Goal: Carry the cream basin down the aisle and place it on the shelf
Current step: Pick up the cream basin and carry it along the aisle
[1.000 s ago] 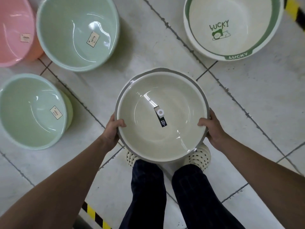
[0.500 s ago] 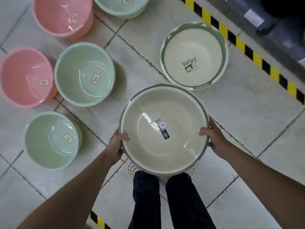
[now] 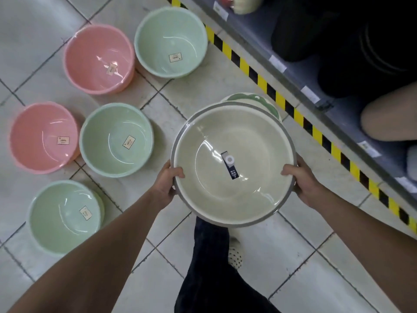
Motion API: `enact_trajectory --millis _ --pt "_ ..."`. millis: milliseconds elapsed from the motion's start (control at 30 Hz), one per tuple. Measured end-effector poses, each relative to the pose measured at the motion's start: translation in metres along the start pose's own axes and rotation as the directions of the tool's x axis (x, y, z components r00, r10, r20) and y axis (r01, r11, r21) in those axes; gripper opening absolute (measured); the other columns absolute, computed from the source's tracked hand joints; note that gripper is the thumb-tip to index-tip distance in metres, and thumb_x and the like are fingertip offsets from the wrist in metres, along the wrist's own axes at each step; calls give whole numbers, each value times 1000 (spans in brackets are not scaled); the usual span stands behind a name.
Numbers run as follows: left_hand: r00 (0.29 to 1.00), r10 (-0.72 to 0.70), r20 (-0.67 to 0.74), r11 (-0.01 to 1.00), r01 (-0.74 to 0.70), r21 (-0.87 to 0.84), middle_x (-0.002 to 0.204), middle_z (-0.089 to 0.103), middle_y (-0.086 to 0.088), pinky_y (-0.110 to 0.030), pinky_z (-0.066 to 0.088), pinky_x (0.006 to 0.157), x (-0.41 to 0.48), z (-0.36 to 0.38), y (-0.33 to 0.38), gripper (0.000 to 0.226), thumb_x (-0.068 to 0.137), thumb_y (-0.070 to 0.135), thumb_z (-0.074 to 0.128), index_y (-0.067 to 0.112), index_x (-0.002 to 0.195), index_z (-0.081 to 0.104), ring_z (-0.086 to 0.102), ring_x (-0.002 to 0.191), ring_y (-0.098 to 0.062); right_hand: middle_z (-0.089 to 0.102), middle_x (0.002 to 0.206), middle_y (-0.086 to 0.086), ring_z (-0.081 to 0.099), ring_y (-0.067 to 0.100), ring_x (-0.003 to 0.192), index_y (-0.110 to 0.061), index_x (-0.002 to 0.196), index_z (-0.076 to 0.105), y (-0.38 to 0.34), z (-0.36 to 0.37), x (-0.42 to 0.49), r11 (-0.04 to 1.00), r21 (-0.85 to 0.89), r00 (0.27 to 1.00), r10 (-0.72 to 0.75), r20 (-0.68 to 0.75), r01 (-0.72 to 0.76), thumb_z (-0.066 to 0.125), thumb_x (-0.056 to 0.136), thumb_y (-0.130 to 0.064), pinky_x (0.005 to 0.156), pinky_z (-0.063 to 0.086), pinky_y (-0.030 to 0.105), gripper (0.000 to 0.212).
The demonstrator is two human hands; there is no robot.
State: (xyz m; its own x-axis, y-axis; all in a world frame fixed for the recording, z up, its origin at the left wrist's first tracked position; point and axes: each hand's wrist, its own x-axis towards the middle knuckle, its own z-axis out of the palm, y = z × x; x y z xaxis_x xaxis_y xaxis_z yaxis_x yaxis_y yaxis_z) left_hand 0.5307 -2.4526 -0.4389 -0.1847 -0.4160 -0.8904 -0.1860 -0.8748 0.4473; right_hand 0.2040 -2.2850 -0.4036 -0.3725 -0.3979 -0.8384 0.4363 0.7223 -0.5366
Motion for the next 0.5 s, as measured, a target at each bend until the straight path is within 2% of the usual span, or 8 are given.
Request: enact_trajectory --millis 100,167,233,367,500 --pt "1000 4 19 1000 -4 31 107 66 -13 -56 54 93 30 16 22 67 48 9 64 19 115 64 63 102 -37 70 119 7 62 41 113 -40 120 64 -16 -4 36 1000 0 999 -3 -37 3 63 59 -15 84 49 46 66" --pt "1000 -4 24 1000 4 29 103 65 -10 -44 56 78 48 27 35 62 50 9 63 21 111 63 62 98 -33 69 118 9 59 46 122 -38 121 64 -25 -6 61 1000 17 999 3 -49 -2 63 59 -15 84 49 47 65" --pt "1000 -13 11 1000 13 22 100 64 -8 -38 53 71 66 36 47 57 52 9 61 24 107 63 61 94 -31 69 122 10 57 45 125 -37 123 64 -32 -9 87 1000 17 999 -1 -53 2 63 60 -14 88 52 52 67" --pt "1000 -1 9 999 0 34 100 67 -7 -41 47 76 109 54 58 67 47 12 64 24 113 65 61 94 -31 66 135 11 59 41 125 -35 133 62 -43 -20 136 1000 -7 999 -1 -33 1 67 52 -19 99 51 59 82" --pt "1000 -3 -10 999 4 49 100 69 -7 -43 51 76 145 72 61 69 48 13 63 23 116 65 63 92 -31 68 131 11 59 44 127 -29 134 62 -53 -31 187 999 -33 1000 19 -18 -20 68 49 -21 93 52 54 85"
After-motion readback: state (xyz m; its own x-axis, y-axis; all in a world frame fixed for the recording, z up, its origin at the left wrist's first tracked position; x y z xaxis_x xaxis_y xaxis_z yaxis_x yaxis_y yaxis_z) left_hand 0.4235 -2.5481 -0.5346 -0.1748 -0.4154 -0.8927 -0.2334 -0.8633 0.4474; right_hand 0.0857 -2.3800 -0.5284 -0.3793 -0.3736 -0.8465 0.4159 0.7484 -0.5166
